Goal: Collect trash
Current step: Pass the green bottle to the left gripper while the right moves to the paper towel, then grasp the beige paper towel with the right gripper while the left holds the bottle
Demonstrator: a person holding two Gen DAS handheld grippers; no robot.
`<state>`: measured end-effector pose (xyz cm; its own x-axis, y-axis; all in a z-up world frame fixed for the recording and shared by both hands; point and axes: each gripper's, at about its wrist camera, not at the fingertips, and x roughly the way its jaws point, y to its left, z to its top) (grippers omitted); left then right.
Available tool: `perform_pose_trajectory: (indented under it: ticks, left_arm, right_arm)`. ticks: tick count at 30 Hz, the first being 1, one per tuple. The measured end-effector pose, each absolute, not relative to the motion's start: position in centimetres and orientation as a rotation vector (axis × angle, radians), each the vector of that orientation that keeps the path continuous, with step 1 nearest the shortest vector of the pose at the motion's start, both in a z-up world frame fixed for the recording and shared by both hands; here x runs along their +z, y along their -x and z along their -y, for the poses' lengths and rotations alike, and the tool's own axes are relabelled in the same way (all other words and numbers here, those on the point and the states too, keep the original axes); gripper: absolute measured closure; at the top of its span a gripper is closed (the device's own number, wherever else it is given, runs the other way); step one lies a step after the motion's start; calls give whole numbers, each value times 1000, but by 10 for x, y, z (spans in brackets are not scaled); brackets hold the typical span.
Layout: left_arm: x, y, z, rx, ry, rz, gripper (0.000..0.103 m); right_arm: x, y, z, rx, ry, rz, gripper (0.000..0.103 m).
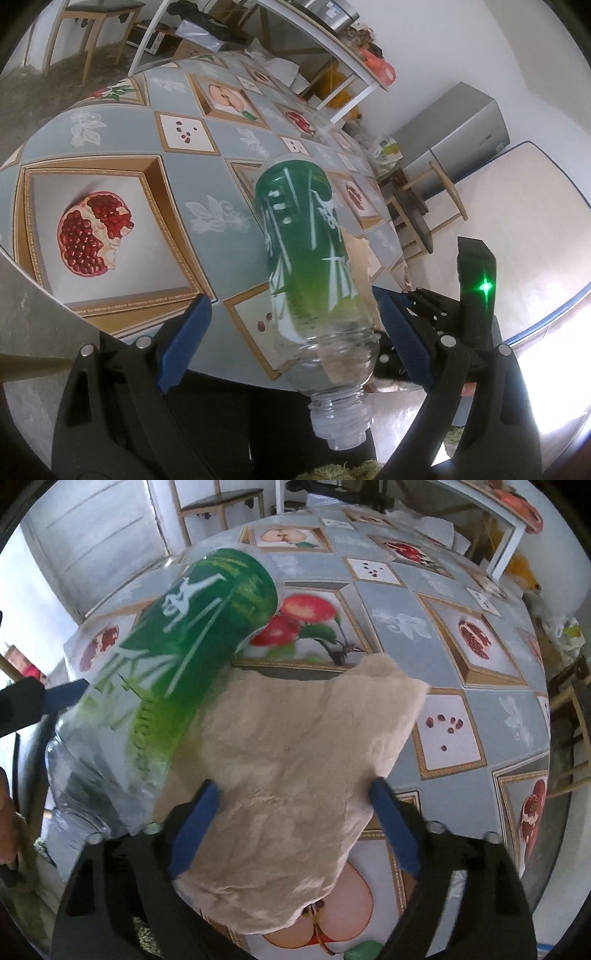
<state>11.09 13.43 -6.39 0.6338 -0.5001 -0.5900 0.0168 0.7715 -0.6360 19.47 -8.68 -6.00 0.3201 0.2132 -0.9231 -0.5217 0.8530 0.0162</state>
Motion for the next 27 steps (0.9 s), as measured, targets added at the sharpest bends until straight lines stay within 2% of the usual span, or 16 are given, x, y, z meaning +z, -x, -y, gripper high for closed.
perform_pose_trajectory:
  ticks: [1,3,4,6,8,16,17,19,20,21,24,27]
  left_arm:
    - [-64,-111,-134,-320,635,-842,15]
    - [-64,-112,-133,-323,635,-845,15]
    - [-64,-112,-132,-326,633,-846,15]
    - [-65,-114,-130,-330,627,-851,15]
    - [-65,-115,-125,-339,622,-855,15]
    - [-64,-117,-106,-361,575,-865,15]
    - [-64,-118,-106,-362,572,-867,15]
    - [-64,-118,-105,-363,570,-867,15]
    - [-64,-119,-106,-363,569,-867,15]
    - [-64,-119,-106,-362,569,-867,15]
    - [-65,-119,-105,-363,569,-870,15]
    - [-66,-120,-103,-367,568,-875,15]
  right_arm:
    - [-60,-197,91,477,298,-1148,43]
    - [-58,-201,101,435,274,-1148,63]
    - [-57,-202,105,415,268,-1148,68]
    - [-57,-204,113,373,263,-1146,84]
    - [-57,-207,123,331,254,-1145,91]
    - [-59,-209,153,302,169,-1165,94]
    - [-59,-211,155,305,163,-1166,93]
    - [-55,-209,159,301,157,-1160,76]
    - [-53,-209,161,292,158,-1150,58]
    - [-49,-206,164,277,164,-1123,45]
    - [-41,-204,167,271,179,-1075,33]
    - [-38,-207,165,299,188,-1052,25]
